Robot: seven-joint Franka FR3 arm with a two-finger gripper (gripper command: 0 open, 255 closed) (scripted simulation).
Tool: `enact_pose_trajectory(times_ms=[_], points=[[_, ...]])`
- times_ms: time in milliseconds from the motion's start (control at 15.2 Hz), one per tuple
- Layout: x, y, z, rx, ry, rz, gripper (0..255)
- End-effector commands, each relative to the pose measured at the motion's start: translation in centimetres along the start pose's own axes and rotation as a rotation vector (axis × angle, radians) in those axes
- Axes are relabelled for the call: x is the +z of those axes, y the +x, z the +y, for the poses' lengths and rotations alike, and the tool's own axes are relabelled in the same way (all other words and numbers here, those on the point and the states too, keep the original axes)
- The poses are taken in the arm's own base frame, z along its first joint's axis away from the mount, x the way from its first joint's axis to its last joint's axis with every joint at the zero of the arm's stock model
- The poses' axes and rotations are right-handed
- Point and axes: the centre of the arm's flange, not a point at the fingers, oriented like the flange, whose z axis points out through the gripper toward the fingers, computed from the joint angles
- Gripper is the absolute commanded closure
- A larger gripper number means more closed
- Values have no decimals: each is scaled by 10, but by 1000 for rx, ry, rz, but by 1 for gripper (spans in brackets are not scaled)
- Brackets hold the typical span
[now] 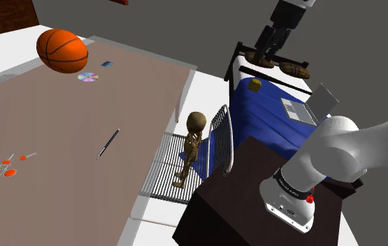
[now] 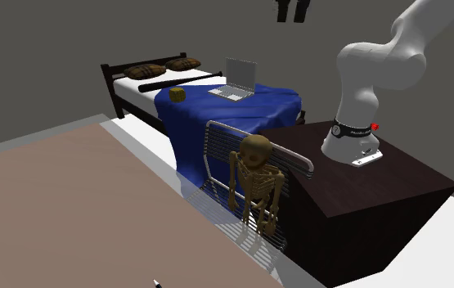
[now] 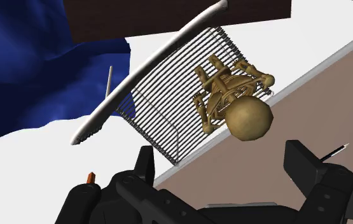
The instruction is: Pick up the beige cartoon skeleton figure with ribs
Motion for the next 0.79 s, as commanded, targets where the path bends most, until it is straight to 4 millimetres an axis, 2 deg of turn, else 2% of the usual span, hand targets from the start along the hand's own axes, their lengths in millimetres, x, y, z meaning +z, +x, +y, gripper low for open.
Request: enact_pose_trajectory(times_ms=[0, 726], points=[[0, 0, 0, 0, 0, 0, 0], [134, 59, -18, 188, 25, -47, 0]])
